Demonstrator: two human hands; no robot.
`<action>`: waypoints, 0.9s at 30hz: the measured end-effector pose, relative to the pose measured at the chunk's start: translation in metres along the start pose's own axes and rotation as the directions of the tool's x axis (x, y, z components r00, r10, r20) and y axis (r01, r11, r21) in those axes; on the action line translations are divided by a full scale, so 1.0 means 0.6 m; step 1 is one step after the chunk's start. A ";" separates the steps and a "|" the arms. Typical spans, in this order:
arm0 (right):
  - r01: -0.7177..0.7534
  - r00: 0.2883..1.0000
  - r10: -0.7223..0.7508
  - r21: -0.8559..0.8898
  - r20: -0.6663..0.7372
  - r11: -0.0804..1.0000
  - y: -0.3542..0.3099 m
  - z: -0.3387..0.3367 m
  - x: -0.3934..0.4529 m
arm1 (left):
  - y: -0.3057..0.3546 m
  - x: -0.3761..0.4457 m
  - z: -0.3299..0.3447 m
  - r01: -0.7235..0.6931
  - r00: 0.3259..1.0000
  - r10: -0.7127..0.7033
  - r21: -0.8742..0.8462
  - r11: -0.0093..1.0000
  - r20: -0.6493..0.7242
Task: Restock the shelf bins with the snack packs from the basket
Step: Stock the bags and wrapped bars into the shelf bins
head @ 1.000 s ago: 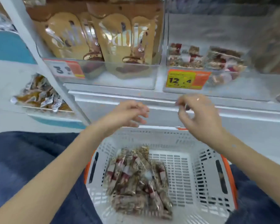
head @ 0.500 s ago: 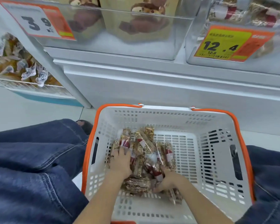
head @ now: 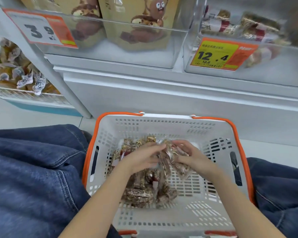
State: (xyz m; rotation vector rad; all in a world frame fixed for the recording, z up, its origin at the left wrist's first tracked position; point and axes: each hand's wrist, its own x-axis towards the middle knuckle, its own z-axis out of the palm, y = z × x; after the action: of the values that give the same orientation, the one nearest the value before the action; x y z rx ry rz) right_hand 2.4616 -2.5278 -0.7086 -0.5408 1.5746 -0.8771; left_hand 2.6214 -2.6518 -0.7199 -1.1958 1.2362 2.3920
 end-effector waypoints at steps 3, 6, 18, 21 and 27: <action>0.054 0.998 -0.059 0.122 0.036 0.991 -0.022 0.007 -0.024 | 0.022 -0.026 0.030 -0.113 0.988 0.143 -0.346 0.931 0.062; 0.068 0.998 -0.069 0.102 0.000 0.992 -0.036 0.018 -0.051 | 0.025 -0.043 0.059 -0.226 0.973 0.201 -0.308 0.924 -0.111; 0.375 0.544 -0.732 -0.663 -0.409 0.648 -0.323 -0.120 -0.244 | 0.066 -0.037 0.038 -0.371 0.846 0.421 0.205 0.906 -0.329; 0.152 0.486 -0.797 -0.864 -0.358 0.481 -0.411 -0.221 -0.258 | 0.021 0.003 -0.004 -0.095 0.855 0.334 0.514 0.852 -0.396; -0.244 0.867 -0.404 -0.955 -0.292 0.168 -0.463 -0.393 -0.124 | -0.060 0.036 -0.062 0.163 0.930 0.234 0.889 0.429 -0.283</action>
State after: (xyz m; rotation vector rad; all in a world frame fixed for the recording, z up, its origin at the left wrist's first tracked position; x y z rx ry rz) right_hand 2.2111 -2.5850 -0.4397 -1.4585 2.5814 0.2138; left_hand 2.6461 -2.6610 -0.7695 -1.1793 2.2426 1.0345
